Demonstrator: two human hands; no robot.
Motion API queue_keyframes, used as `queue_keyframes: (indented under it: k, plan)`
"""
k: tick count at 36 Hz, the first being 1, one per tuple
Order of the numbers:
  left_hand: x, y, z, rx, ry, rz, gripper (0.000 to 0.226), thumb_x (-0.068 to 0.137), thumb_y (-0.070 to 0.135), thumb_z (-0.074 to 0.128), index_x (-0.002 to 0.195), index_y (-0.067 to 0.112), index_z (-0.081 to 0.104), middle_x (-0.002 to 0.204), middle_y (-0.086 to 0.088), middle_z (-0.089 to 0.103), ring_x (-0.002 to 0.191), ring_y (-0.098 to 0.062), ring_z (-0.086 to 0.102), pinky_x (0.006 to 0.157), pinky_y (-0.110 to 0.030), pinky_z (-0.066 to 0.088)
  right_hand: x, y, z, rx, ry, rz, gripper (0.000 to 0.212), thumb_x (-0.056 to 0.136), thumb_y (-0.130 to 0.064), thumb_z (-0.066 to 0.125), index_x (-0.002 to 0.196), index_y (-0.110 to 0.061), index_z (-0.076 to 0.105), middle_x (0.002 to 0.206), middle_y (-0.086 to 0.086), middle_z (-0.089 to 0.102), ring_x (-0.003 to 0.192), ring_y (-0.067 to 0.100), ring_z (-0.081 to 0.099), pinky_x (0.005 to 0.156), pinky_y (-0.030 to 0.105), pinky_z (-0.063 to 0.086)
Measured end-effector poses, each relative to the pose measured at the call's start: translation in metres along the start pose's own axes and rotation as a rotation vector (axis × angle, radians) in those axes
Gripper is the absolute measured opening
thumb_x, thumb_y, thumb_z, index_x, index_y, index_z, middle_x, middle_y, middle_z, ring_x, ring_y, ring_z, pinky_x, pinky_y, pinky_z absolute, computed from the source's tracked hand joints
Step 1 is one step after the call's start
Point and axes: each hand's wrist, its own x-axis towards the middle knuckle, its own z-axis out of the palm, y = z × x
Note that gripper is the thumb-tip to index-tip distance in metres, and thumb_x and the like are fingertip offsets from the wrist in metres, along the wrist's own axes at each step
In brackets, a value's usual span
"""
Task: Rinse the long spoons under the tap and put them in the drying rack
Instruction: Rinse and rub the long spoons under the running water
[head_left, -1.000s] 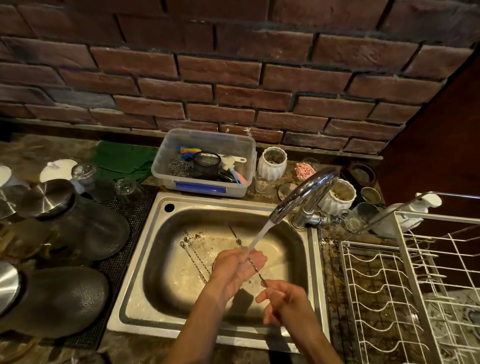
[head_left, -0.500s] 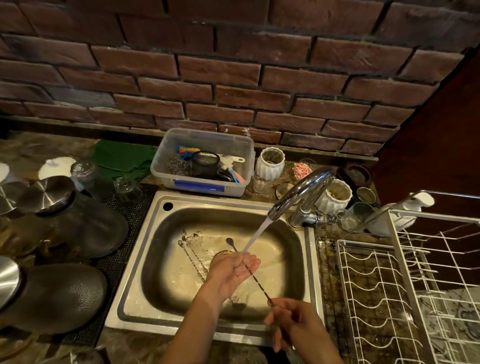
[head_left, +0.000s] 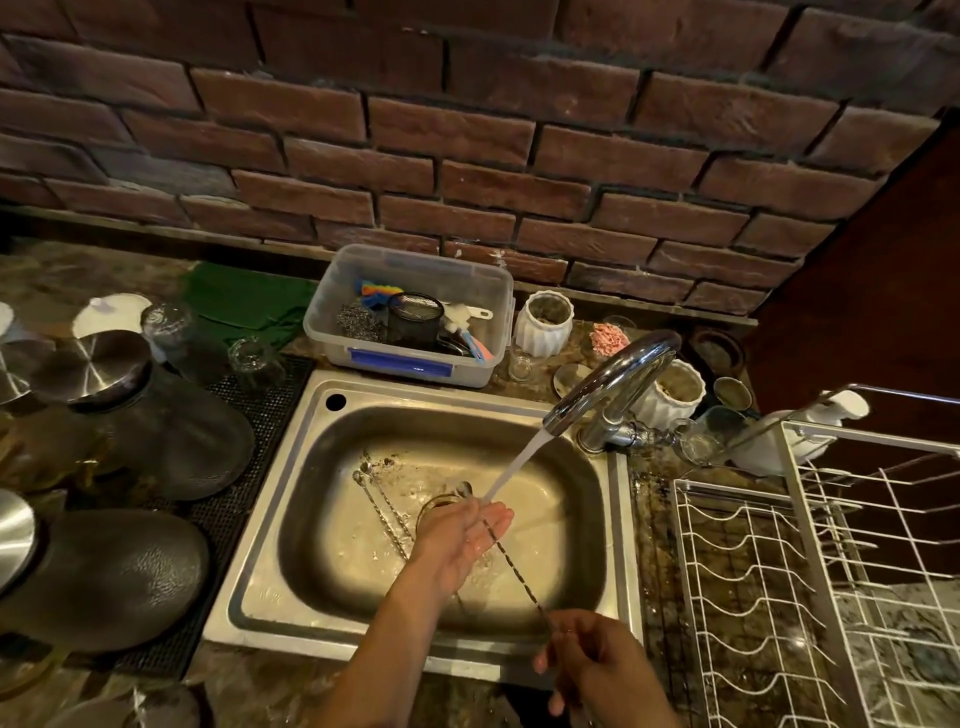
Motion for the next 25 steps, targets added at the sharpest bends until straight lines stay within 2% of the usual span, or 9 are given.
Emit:
queue_keyframes:
  k: [5,10,12,14,15,19,23,25]
  plan:
    - [0.007,-0.001,-0.004,0.083,0.005,0.023,0.019,0.098,-0.005,0.052,0.114,-0.009,0.06,0.1,-0.029,0.074,0.088,-0.034,0.075,0.074,-0.037,0.064,0.024,0.006,0.014,-0.03,0.056,0.009,0.011,0.098,-0.008,0.051,0.097,-0.011,0.061,0.066,0.013,0.073,0.042,0.023,0.056,0.043,0.025,0.043]
    - [0.015,-0.001,-0.008,0.183,-0.004,0.048,0.014,0.095,-0.011,0.053,0.103,-0.011,0.065,0.102,-0.03,0.073,0.09,-0.036,0.071,0.083,-0.039,0.061,0.048,0.006,0.027,-0.098,0.085,-0.024,0.009,0.098,-0.012,0.054,0.092,-0.011,0.061,0.068,0.018,0.073,0.043,0.02,0.057,0.049,0.023,0.047]
    - [0.019,-0.002,-0.009,0.21,0.002,0.056,0.013,0.094,-0.013,0.051,0.098,-0.012,0.063,0.098,-0.031,0.073,0.092,-0.039,0.065,0.089,-0.045,0.054,0.058,0.005,0.031,-0.12,0.092,-0.013,0.01,0.097,-0.016,0.055,0.09,-0.015,0.062,0.07,0.018,0.073,0.045,0.017,0.06,0.049,0.022,0.049]
    - [0.021,-0.003,-0.011,0.214,0.018,0.071,0.011,0.093,-0.014,0.053,0.098,-0.012,0.062,0.089,-0.026,0.075,0.087,-0.036,0.071,0.096,-0.048,0.055,0.068,0.004,0.034,-0.104,0.11,-0.001,0.012,0.096,-0.016,0.058,0.085,-0.013,0.064,0.07,0.019,0.072,0.048,0.016,0.061,0.049,0.024,0.053]
    - [0.023,-0.002,-0.012,0.214,0.019,0.079,0.01,0.093,-0.013,0.054,0.099,-0.013,0.062,0.085,-0.023,0.076,0.084,-0.035,0.073,0.094,-0.046,0.057,0.074,0.004,0.035,-0.097,0.12,0.001,0.013,0.095,-0.015,0.06,0.083,-0.011,0.064,0.069,0.018,0.072,0.049,0.016,0.062,0.049,0.025,0.053]
    - [0.028,0.001,-0.014,0.215,0.007,0.099,0.012,0.088,-0.008,0.064,0.099,-0.011,0.065,0.096,-0.027,0.075,0.095,-0.036,0.074,0.086,-0.04,0.061,0.098,0.002,0.039,-0.21,0.174,-0.063,0.016,0.093,-0.016,0.062,0.078,-0.017,0.067,0.06,0.0,0.071,0.051,0.004,0.064,0.052,0.012,0.049]
    - [0.041,0.001,-0.015,0.257,0.09,0.16,0.003,0.086,-0.009,0.066,0.087,-0.009,0.069,0.099,-0.028,0.074,0.096,-0.037,0.074,0.085,-0.041,0.061,0.123,-0.004,0.043,-0.347,0.203,-0.125,0.017,0.091,-0.027,0.063,0.076,-0.027,0.07,0.068,-0.008,0.073,0.066,0.003,0.068,0.068,0.026,0.055]
    - [0.049,0.001,-0.016,0.304,0.111,0.171,0.005,0.085,-0.011,0.066,0.087,-0.015,0.067,0.099,-0.028,0.073,0.098,-0.035,0.073,0.087,-0.041,0.06,0.134,-0.005,0.045,-0.4,0.214,-0.173,0.016,0.091,-0.029,0.063,0.076,-0.029,0.07,0.073,-0.011,0.073,0.071,0.002,0.068,0.07,0.025,0.054]
